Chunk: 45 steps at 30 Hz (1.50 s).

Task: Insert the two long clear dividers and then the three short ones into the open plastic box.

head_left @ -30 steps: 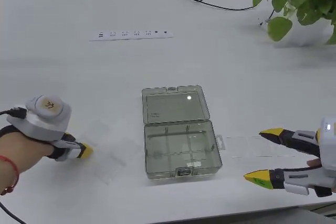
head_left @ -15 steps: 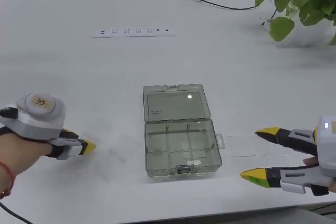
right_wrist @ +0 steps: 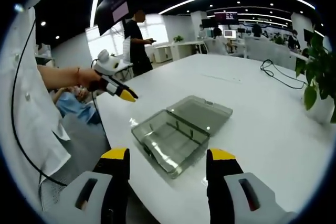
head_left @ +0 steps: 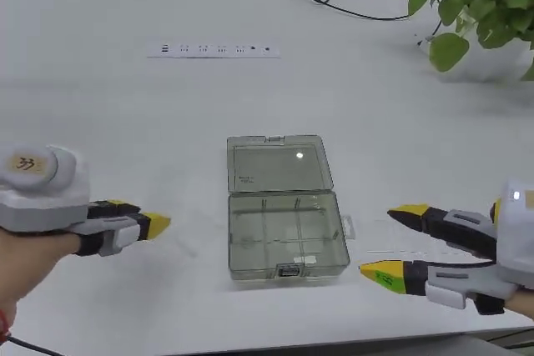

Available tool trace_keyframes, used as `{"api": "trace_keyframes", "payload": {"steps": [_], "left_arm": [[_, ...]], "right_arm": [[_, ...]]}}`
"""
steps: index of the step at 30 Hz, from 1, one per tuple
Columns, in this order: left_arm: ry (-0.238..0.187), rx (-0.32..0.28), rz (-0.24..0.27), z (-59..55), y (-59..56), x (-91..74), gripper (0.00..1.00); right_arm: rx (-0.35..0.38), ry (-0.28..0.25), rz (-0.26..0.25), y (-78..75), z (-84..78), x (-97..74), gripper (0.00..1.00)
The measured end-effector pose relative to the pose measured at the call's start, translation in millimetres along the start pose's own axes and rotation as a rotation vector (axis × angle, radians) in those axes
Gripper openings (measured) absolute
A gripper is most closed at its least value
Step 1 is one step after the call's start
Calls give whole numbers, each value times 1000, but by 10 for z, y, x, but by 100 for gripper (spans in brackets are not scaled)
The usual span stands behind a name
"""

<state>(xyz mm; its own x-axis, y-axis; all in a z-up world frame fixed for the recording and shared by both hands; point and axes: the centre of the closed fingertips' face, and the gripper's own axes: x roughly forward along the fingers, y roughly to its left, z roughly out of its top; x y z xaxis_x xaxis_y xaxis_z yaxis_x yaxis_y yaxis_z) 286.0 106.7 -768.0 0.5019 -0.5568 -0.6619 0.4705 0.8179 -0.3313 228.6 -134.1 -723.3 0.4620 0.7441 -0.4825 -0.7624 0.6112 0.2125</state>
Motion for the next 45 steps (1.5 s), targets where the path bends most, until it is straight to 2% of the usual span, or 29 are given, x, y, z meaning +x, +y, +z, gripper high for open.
{"api": "trace_keyframes", "payload": {"steps": [3,7,12,15,18,25,33,36,45], "left_arm": [[-36,-9,-32,78,-160,-23,30],[-76,-18,-88,167,-416,-24,30],[-130,-50,-160,265,-720,-18,30],[-140,-46,-185,273,-872,-9,30],[-158,-70,-222,291,-1014,3,30],[-179,-57,-257,331,-1230,32,30],[-191,14,-285,368,-1418,44,30],[-190,39,-286,358,-1434,56,30],[-186,72,-296,358,-1471,70,30]], "right_arm": [[21,-23,1,-6,91,34,55],[85,-97,3,70,359,100,52],[99,-122,-2,170,537,188,44],[124,-149,6,214,624,242,41],[145,-157,4,269,691,302,39],[222,-152,-4,394,729,482,29],[288,-134,-15,438,685,616,20],[319,-144,-3,469,712,623,17],[357,-129,-10,477,675,669,13]]}}
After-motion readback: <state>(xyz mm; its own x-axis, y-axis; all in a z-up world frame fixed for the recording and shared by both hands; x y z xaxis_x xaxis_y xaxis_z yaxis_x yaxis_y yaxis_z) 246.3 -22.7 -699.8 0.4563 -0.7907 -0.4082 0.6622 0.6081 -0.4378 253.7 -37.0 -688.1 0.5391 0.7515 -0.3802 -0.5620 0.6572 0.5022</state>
